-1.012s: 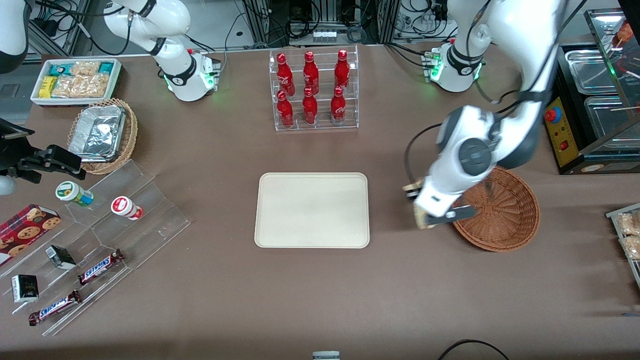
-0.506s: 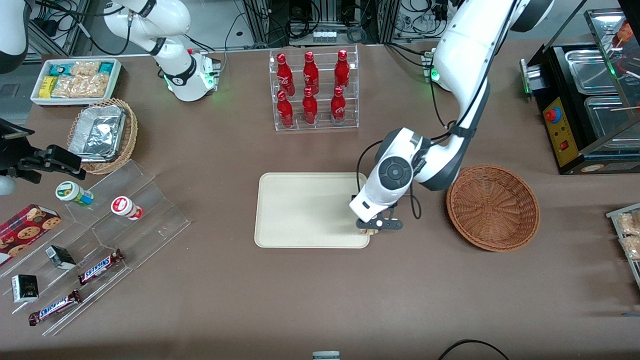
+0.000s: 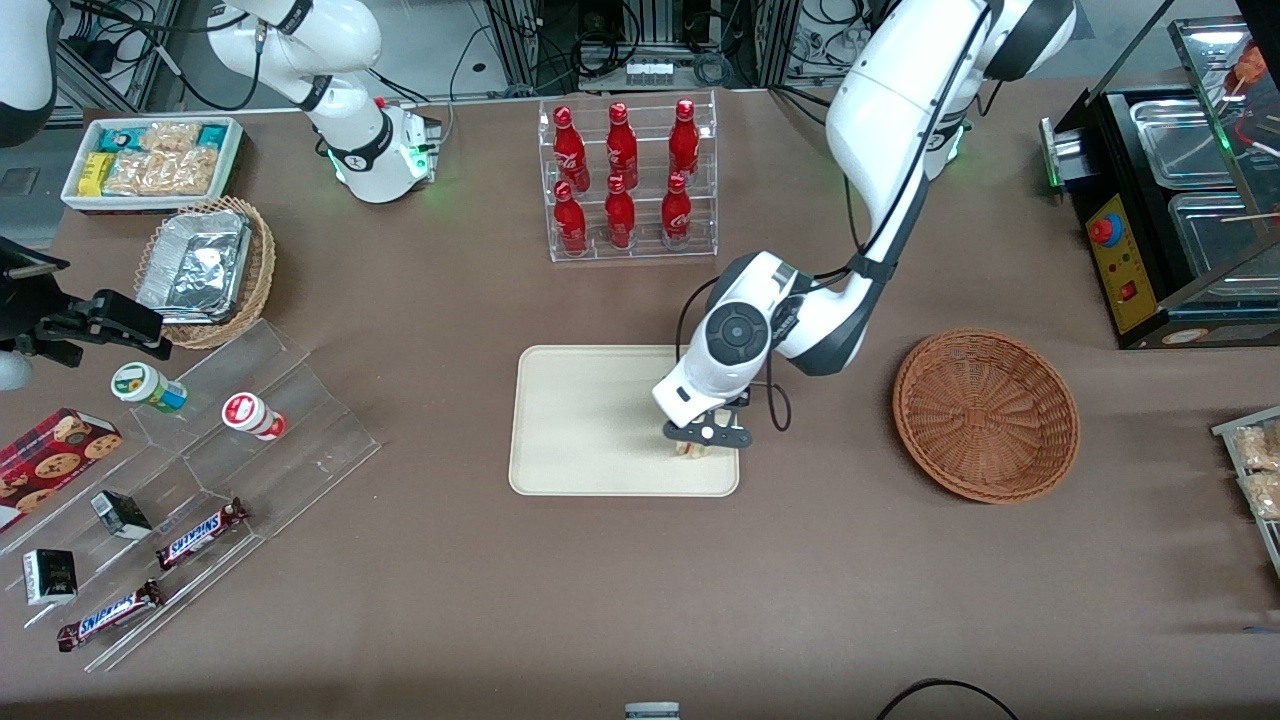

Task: Place sandwich from basket to tray
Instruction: 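Lower the sandwich onto the tray and open the left gripper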

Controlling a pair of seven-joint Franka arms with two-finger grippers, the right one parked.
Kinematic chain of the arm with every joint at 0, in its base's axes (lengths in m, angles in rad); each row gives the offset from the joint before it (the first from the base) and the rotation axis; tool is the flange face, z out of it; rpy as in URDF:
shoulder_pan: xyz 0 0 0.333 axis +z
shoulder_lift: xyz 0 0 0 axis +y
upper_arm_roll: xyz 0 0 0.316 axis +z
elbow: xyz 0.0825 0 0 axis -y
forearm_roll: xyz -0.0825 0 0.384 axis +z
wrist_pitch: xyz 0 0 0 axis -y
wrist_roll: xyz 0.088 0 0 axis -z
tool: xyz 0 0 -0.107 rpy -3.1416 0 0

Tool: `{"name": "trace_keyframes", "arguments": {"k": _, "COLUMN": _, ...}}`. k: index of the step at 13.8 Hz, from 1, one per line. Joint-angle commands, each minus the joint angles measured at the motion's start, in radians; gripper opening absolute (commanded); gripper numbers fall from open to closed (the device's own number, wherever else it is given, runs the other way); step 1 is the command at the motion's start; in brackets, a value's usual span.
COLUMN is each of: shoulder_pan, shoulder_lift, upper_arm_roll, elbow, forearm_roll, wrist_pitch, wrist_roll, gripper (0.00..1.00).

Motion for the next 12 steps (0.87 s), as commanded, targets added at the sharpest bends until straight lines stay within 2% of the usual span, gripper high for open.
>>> {"name": "trace_keyframes", "arguments": {"k": 1, "shoulder_pan": -0.020, "shoulder_lift": 0.044, "upper_arm_roll": 0.013, "elbow": 0.041, "forearm_roll": -0.007, "wrist_pitch": -0.002, "wrist_roll": 0.014, "gripper": 0.22}}
{"name": "trace_keyframes", "arguments": {"k": 2, "shoulder_pan": -0.020, "shoulder_lift": 0.044, "upper_arm_roll": 0.013, "elbow": 0.041, "forearm_roll": -0.006, "wrist_pitch": -0.002, "wrist_roll": 0.012, "gripper": 0.26}}
{"name": "trace_keyframes", "arguments": {"k": 3, "shoulder_pan": -0.018, "shoulder_lift": 0.045, "upper_arm_roll": 0.015, "elbow": 0.041, "forearm_roll": -0.009, "wrist_pitch": 0.000, "wrist_roll": 0.009, "gripper": 0.42}}
{"name": "trace_keyframes", "arguments": {"k": 4, "shoulder_pan": -0.015, "shoulder_lift": 0.045, "upper_arm_roll": 0.015, "elbow": 0.041, "forearm_roll": -0.008, "wrist_pitch": 0.000, "wrist_roll": 0.009, "gripper": 0.50}}
{"name": "trace_keyframes", "arguments": {"k": 5, "shoulder_pan": -0.015, "shoulder_lift": 0.044, "upper_arm_roll": 0.015, "elbow": 0.041, "forearm_roll": -0.006, "wrist_pitch": 0.000, "wrist_roll": 0.005, "gripper": 0.68}}
{"name": "trace_keyframes", "arguments": {"k": 6, "shoulder_pan": -0.015, "shoulder_lift": 0.038, "upper_arm_roll": 0.016, "elbow": 0.041, "forearm_roll": -0.004, "wrist_pitch": 0.000, "wrist_roll": 0.003, "gripper": 0.92}}
{"name": "trace_keyframes", "arguments": {"k": 7, "shoulder_pan": -0.014, "shoulder_lift": 0.026, "upper_arm_roll": 0.019, "elbow": 0.043, "forearm_roll": -0.006, "wrist_pitch": -0.006, "wrist_roll": -0.003, "gripper": 1.00}}
{"name": "trace_keyframes", "arguments": {"k": 9, "shoulder_pan": 0.003, "shoulder_lift": -0.028, "upper_arm_roll": 0.022, "elbow": 0.041, "forearm_roll": -0.006, "wrist_pitch": -0.031, "wrist_roll": -0.079, "gripper": 1.00}}
{"name": "trace_keyframes", "arguments": {"k": 12, "shoulder_pan": 0.058, "shoulder_lift": -0.138, "upper_arm_roll": 0.025, "elbow": 0.041, "forearm_roll": -0.003, "wrist_pitch": -0.185, "wrist_roll": -0.120, "gripper": 1.00}}
